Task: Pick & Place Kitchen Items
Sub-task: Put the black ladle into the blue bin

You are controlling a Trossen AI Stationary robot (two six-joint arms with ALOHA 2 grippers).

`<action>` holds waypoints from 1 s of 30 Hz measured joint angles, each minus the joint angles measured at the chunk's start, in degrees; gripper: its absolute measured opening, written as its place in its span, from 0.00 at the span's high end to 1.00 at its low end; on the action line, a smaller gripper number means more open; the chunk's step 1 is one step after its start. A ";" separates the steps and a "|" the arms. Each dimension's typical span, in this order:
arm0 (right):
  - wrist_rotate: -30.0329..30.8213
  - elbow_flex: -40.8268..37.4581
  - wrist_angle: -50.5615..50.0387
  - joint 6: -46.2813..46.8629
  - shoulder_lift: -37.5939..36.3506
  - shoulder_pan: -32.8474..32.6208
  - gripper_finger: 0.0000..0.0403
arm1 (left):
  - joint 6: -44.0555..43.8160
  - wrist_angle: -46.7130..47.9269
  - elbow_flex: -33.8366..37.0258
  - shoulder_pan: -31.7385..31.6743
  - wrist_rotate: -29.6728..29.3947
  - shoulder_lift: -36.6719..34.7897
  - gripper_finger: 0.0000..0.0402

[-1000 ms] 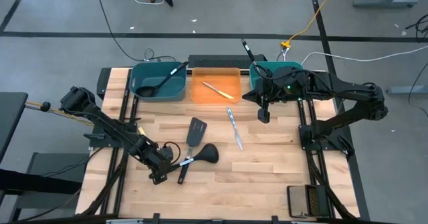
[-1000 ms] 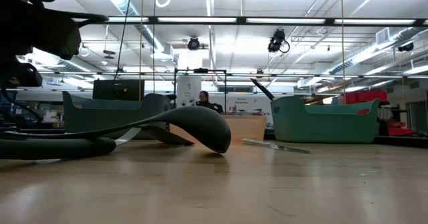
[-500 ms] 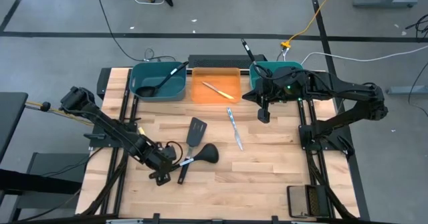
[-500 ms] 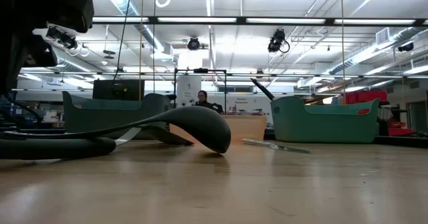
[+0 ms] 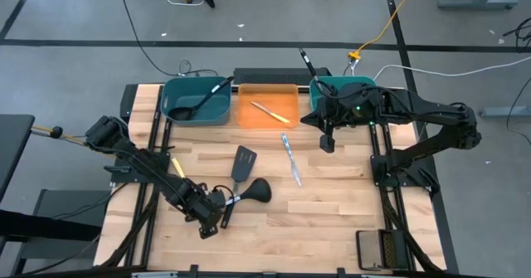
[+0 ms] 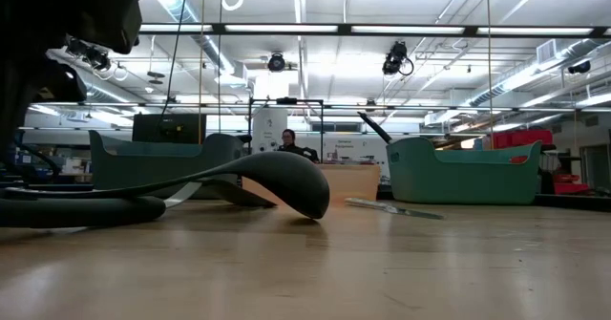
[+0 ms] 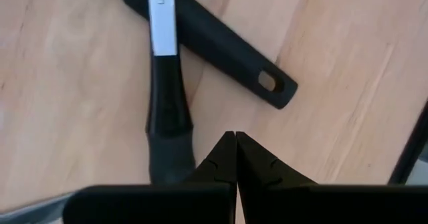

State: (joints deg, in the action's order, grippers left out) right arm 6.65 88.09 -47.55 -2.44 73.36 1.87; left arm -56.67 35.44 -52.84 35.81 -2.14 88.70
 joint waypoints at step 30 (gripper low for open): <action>-0.02 0.00 -0.07 -1.29 0.00 0.02 0.98 | 0.72 0.69 0.02 0.00 5.33 0.07 0.56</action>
State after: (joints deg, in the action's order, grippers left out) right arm 6.63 88.09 -47.62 -3.73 73.36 1.89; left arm -55.95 36.12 -52.82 35.81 3.20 88.77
